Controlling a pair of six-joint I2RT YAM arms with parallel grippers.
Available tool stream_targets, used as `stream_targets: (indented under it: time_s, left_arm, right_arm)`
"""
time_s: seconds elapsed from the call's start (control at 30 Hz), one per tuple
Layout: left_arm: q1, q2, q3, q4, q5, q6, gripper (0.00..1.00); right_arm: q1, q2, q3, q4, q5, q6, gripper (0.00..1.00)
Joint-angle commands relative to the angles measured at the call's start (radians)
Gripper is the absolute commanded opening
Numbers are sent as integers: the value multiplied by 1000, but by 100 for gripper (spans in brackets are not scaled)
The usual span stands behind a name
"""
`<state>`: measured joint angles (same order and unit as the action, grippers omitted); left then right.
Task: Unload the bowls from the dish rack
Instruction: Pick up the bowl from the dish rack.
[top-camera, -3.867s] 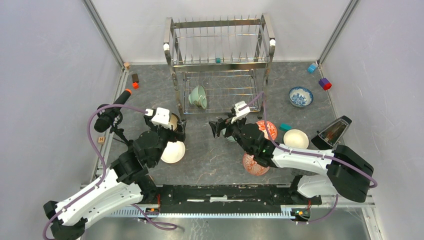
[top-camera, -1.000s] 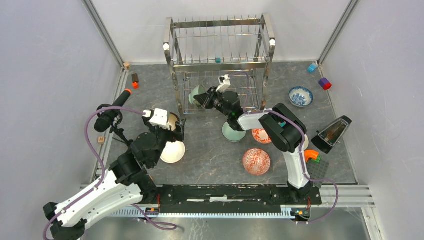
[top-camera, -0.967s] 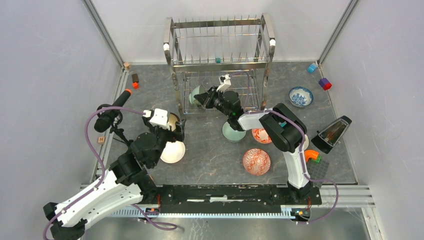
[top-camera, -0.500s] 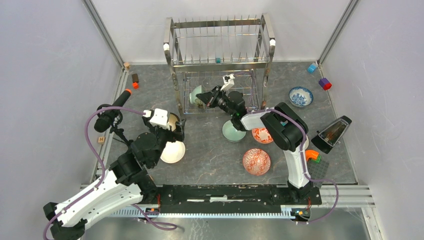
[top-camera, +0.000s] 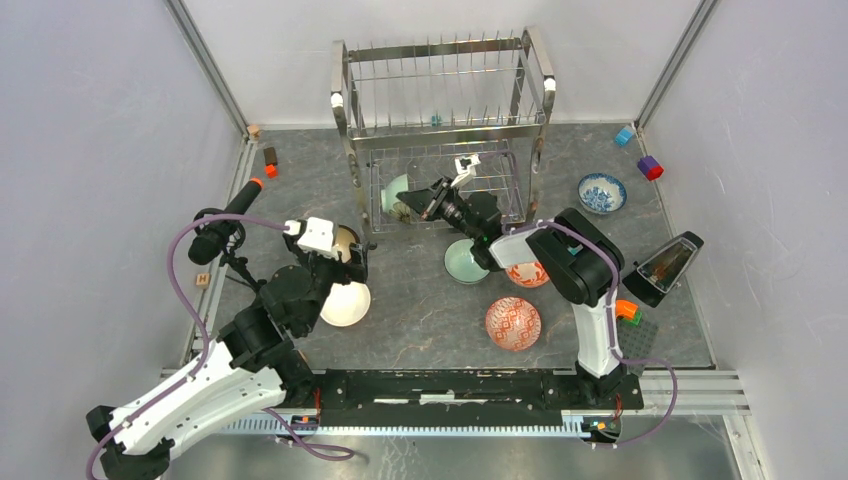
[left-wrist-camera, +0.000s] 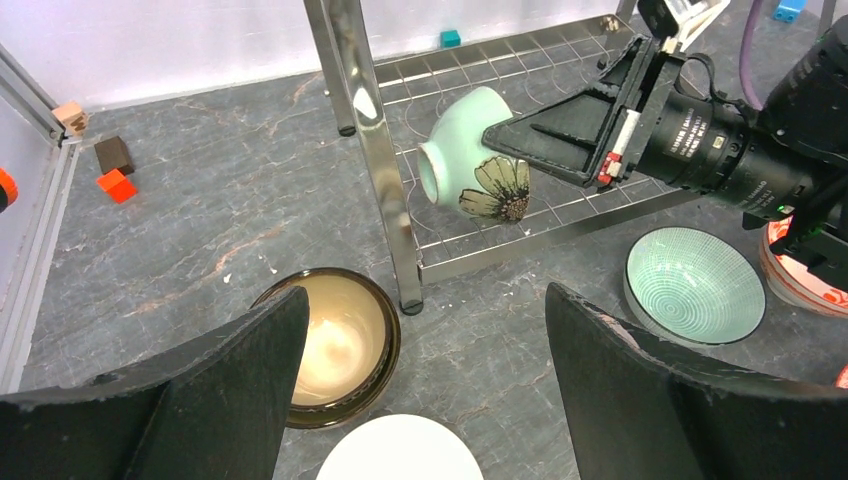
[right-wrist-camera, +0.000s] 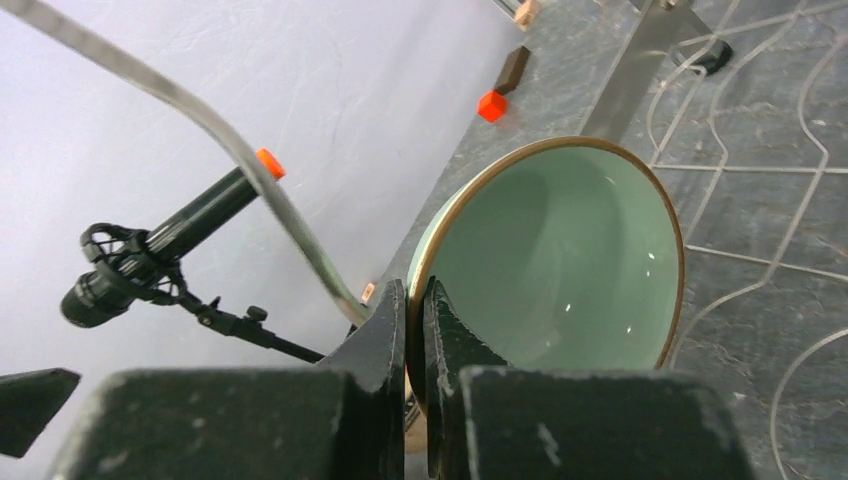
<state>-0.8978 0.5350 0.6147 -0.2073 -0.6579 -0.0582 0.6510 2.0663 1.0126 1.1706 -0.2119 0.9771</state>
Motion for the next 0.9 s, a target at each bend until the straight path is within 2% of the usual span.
stream_targets:
  time_s: [0.0, 0.5, 0.87]
  left_arm:
    - [3, -19, -1, 33, -32, 44, 93]
    - [3, -29, -2, 36, -34, 44, 93]
    - [4, -50, 3, 36, -20, 36, 93]
  right_arm:
    - [-7, -126, 0, 245, -11, 36, 0]
    - [-14, -225, -118, 380, -32, 129, 0]
    - [27, -410, -349, 417, -93, 116, 0]
